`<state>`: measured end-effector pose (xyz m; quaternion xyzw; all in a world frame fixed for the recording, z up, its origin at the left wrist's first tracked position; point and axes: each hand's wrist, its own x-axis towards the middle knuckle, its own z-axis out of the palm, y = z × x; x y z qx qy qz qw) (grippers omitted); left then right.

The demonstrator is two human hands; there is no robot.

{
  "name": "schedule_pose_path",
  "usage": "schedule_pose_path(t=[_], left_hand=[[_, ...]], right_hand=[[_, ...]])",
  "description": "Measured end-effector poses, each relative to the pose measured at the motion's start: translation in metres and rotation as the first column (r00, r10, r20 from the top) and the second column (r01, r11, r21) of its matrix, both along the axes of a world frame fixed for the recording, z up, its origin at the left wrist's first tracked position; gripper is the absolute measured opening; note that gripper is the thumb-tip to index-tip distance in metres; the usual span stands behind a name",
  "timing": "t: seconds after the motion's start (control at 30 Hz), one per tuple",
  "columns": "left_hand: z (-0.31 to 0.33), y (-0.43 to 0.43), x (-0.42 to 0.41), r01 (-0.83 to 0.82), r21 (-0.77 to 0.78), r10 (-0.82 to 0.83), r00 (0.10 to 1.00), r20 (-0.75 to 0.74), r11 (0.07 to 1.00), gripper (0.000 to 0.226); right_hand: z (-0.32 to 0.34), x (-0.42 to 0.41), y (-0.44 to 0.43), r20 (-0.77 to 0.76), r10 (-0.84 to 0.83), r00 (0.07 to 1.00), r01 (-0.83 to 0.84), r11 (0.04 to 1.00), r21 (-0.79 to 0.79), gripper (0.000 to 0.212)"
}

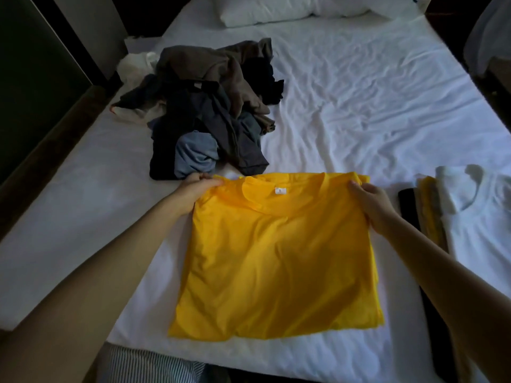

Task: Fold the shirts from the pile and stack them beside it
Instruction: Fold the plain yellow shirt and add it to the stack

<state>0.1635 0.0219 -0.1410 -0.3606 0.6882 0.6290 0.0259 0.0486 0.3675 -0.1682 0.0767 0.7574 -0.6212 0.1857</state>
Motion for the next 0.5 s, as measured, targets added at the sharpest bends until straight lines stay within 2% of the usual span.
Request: schedule_pose_path(t=[0.03, 0.13, 0.17, 0.23, 0.33, 0.4, 0.5], left_hand=[[-0.003, -0.002, -0.001, -0.031, -0.057, 0.030, 0.999, -0.024, 0.998, 0.026], [-0.007, -0.009, 0.005, -0.360, -0.175, 0.323, 0.923, -0.208, 0.916, 0.006], [-0.008, -0.011, 0.008, -0.426, -0.198, 0.376, 0.894, -0.245, 0.883, 0.016], [-0.012, -0.013, 0.017, -0.380, -0.294, 0.317, 0.918, -0.240, 0.877, 0.019], [-0.017, -0.011, 0.028, -0.261, -0.335, 0.189, 0.954, -0.231, 0.905, 0.017], [-0.021, -0.005, 0.044, -0.280, -0.362, 0.195, 0.947, -0.254, 0.889, 0.013], [-0.032, 0.017, 0.087, -0.301, -0.434, 0.204, 0.945, -0.257, 0.849, 0.025]], right_hand=[[0.000, 0.000, 0.000, -0.012, -0.003, 1.000, 0.003, 1.000, -0.005, 0.026], [0.002, 0.006, 0.005, -0.070, -0.016, 0.997, 0.016, 1.000, -0.006, 0.031], [0.003, 0.008, 0.006, -0.091, -0.029, 0.995, 0.029, 1.000, -0.008, 0.037], [0.009, 0.014, 0.006, -0.113, -0.044, 0.993, 0.043, 0.999, -0.016, 0.046], [0.018, 0.028, 0.004, -0.143, -0.055, 0.988, 0.058, 0.998, 0.017, 0.039], [0.021, 0.046, 0.009, -0.185, -0.073, 0.980, 0.085, 0.995, 0.057, 0.033], [0.018, 0.090, 0.022, -0.222, -0.058, 0.973, 0.095, 0.983, 0.160, 0.030]])
